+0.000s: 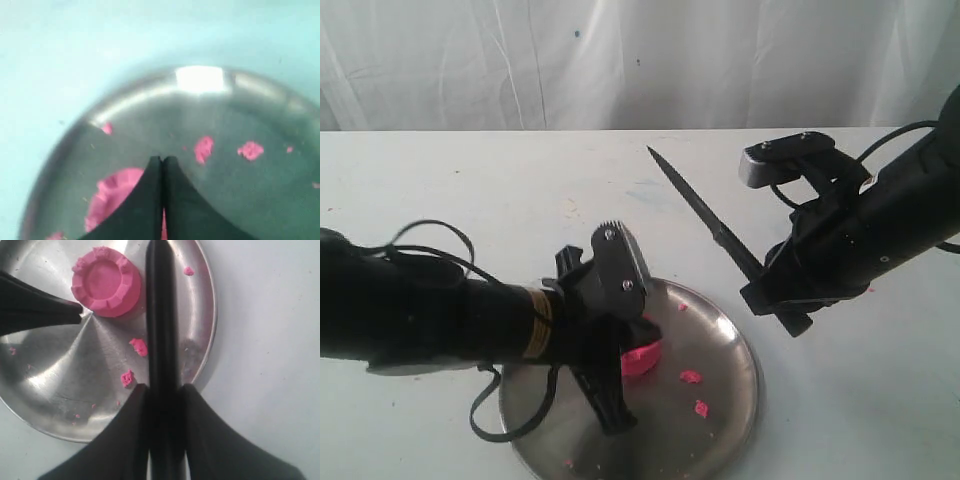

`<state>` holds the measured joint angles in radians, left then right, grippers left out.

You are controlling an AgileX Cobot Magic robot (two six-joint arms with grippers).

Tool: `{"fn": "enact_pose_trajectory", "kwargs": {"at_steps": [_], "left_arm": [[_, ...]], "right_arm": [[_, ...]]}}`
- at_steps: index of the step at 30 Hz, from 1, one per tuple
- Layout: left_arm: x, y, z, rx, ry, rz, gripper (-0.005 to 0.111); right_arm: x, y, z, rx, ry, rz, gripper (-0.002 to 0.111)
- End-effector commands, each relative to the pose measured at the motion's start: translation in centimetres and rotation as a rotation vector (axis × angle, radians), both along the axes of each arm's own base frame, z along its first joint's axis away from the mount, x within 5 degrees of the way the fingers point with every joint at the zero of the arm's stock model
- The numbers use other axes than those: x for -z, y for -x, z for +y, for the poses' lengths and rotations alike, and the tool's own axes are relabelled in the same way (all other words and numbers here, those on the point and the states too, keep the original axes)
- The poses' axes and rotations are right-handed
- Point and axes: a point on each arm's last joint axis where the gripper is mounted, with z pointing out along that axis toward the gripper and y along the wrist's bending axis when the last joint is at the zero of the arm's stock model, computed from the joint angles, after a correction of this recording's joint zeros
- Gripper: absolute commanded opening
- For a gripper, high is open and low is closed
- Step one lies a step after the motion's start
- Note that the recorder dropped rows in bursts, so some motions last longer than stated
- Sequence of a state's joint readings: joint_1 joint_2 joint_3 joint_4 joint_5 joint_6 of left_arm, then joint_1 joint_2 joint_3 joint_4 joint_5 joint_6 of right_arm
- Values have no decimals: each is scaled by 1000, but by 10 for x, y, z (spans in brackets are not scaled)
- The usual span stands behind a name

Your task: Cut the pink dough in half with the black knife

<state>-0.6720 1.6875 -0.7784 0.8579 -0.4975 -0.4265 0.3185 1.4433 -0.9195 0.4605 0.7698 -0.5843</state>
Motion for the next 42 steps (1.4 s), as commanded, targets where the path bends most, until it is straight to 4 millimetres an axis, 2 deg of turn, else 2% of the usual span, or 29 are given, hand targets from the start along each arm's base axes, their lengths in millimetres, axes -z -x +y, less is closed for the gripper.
{"fn": "enact_pose_trajectory", "kwargs": {"at_steps": [1,7,11,15,19,24,30,35,38,40,42], "left_arm": [[-44,7,12,-27,32,-108,0],[-70,14,39,-161,-97,-157,0],[-88,16,47,-181,-113,-211,0],[-94,14,53,-190,-204,-254,0],[-79,-6,64,-226,-281,-227,0],[-57,-28,78,-338,-230,-116,0],[-60,-28,73,-346,-141,-106,0],[-31,-36,60,-379,4,32,0],[-17,-43,61,-655,170,281,0],[-16,-47,68,-739,87,331,0],[-27,-53,75,-750,-111,296,0]], "right_arm": [[0,1,3,-25,15,12,0],[10,14,28,-185,105,26,0],[17,18,38,-209,155,35,0],[20,20,41,-227,165,55,0],[29,18,46,-239,168,75,0],[43,9,49,-231,176,71,0],[44,13,50,-246,164,116,0],[44,14,51,-296,160,109,0],[46,15,51,-287,157,105,0],[52,16,50,-306,168,112,0],[57,15,51,-298,167,129,0]]}}
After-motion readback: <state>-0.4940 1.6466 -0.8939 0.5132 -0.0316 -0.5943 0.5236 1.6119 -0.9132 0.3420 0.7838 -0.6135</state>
